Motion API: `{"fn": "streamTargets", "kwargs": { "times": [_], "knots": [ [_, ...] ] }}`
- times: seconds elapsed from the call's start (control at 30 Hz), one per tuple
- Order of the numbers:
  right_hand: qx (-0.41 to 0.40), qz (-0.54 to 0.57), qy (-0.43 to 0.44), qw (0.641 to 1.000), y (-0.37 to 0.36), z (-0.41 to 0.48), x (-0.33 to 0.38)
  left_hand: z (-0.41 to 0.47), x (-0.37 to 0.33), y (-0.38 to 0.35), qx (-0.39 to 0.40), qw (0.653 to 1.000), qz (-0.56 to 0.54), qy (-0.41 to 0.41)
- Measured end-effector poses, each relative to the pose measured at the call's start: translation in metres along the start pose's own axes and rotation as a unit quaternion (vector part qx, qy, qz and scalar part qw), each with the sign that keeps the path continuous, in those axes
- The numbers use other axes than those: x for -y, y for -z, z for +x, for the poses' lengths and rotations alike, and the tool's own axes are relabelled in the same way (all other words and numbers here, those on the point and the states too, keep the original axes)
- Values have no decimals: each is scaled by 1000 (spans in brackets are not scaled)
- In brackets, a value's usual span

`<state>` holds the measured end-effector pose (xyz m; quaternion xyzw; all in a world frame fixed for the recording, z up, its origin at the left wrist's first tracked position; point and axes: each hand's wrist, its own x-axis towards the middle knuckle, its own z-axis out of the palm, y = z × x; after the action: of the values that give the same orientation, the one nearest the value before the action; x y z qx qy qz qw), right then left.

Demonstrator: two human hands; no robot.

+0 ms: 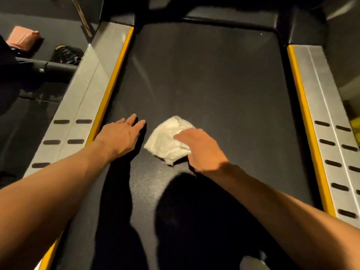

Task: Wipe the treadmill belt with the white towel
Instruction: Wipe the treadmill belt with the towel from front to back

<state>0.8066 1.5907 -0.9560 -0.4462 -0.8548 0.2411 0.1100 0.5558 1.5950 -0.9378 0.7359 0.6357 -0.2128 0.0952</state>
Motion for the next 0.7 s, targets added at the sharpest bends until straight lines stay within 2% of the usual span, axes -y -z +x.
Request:
{"fn": "streamTargets", "kwargs": {
  "times": [0.03,0.1,0.17,0.23,0.27,0.33,0.47,0.5,0.57,0.67,0.7],
  "knots": [
    [-25,-21,-46,998,9,6,-11,4,-7,1,1,1000,-5,-10],
    [-14,-78,-118,990,18,7,-30,10,-21,4,5,999,4,-34],
    [45,-65,-97,992,12,-7,-32,16,-34,7,2,999,18,-49],
    [143,-2,-53,988,6,-28,-19,22,-43,8,-2,998,26,-50],
    [160,21,-32,986,6,-36,-11,24,-47,9,-4,999,29,-44],
    [117,-4,-6,993,18,-34,-10,28,-53,11,-10,999,37,-32],
    [-53,-12,-134,989,50,-14,-46,31,-62,16,-12,998,54,-30],
    [-63,-17,-165,984,52,-16,-55,31,-63,17,-19,998,59,-34],
    [-4,-32,-174,984,42,-27,-62,33,-65,21,-20,998,56,-36],
    [146,-24,-104,983,23,-43,-44,34,-71,21,4,999,37,-37],
    [162,-13,-96,982,24,-46,-38,33,-73,21,4,999,34,-39]
  ]
}}
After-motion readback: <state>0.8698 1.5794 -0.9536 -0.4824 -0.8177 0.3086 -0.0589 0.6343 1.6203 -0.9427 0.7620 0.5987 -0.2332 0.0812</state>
